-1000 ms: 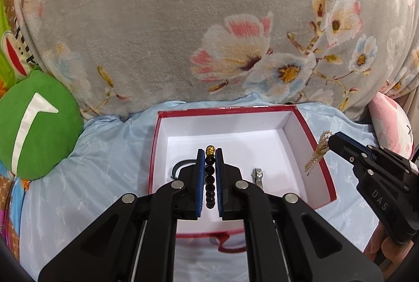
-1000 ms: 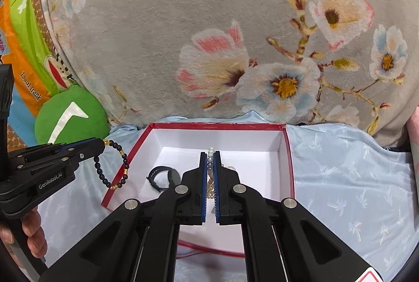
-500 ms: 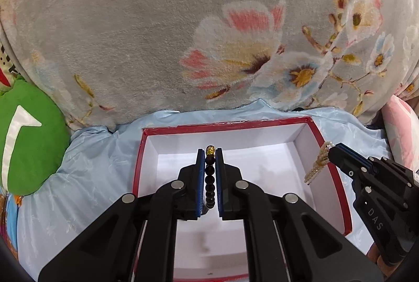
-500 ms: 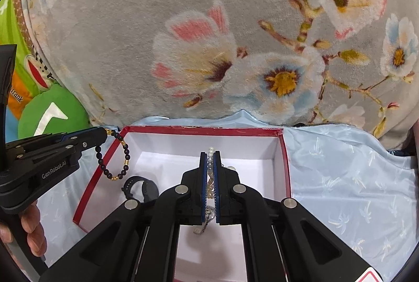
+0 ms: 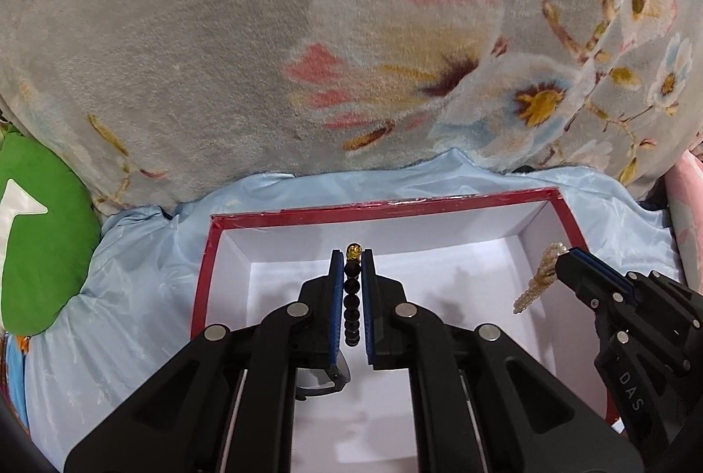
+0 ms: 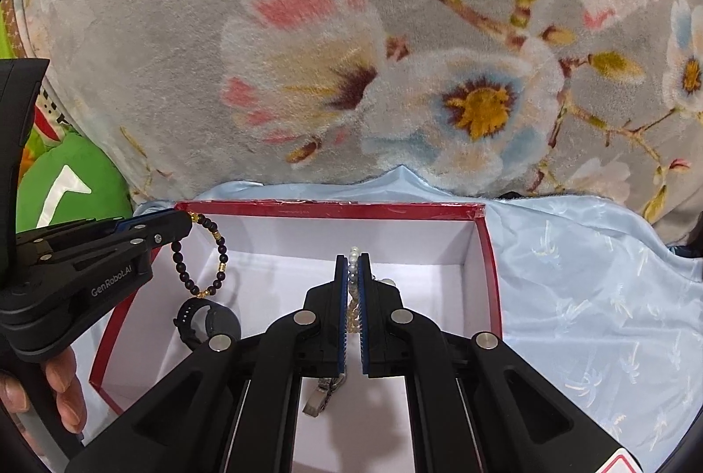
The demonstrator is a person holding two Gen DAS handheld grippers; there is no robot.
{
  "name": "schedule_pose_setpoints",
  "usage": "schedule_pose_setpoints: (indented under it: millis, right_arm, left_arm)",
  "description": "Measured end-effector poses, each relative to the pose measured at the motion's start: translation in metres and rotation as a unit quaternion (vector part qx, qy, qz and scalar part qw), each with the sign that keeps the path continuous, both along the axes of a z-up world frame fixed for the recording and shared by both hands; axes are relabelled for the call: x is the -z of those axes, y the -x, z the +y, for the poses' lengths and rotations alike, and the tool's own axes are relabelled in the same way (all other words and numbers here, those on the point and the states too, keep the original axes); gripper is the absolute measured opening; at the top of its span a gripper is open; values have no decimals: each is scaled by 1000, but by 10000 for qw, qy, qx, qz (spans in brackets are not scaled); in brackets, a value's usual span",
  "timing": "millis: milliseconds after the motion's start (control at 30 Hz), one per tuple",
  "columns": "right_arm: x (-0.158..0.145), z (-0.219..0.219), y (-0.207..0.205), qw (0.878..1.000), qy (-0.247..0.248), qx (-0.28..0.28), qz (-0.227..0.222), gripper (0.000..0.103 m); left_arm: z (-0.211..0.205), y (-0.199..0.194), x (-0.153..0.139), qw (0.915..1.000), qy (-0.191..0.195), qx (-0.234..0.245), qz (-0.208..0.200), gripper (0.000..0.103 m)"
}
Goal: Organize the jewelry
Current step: 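Open both tools to drop the bracelets into the box, then move both tools back toward the remaining rings and earrings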
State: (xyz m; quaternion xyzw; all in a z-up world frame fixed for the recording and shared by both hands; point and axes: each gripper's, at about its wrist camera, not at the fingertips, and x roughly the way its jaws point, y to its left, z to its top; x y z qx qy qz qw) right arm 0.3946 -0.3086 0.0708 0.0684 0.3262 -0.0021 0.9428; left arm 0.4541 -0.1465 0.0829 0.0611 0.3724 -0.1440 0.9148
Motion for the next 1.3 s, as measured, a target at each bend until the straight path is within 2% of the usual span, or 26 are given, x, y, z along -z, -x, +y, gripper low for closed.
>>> schedule_pose_setpoints:
  millis: [133,200,233,267,300,367,533,767,1033,1167,1300]
  right_arm:
    - [9,-3,-9,9999,-65,-5,121,4]
    - [13,-2,-13,9998,-58,-47,201,8]
    - [13,-2,-13,9998,-55,-51,192,11]
    - [14,-2,-14,9998,-22,-27,176,23]
    - [13,-2,-13,9999,16,11,131,40]
    - [10,-3,-8,9999,73,136,-27,55]
    - [-2,-8,16,9994,42,273,-217,59]
    - [-12,1,102,9984,111,343,-435,75]
    - [1,21,197,9982,297,494,-173,78]
    - [9,32,231,9984,296,482,-27,79]
    - [16,43,259,9984,283,478,74,81]
  left_arm:
    - [-2,-7,7,10000,-75,-36,-12,8]
    - [0,-9,8,10000,23,-28,-26,13]
    - [1,-10,8,9999,57,-93,-85,34]
    - [4,-10,7,9996,87,-204,-155,53]
    - [6,-9,5,9992,142,-275,-238,71]
    - [12,-5,-1,9980,225,-381,-454,80]
    - [33,9,-10,9976,244,-518,-382,82]
    - [82,75,-7,9976,195,-632,-201,86]
    - [116,162,13,9970,-242,-736,22,86]
    - [122,194,21,9972,-158,-678,270,86]
    - [120,225,29,9971,-257,-620,353,86]
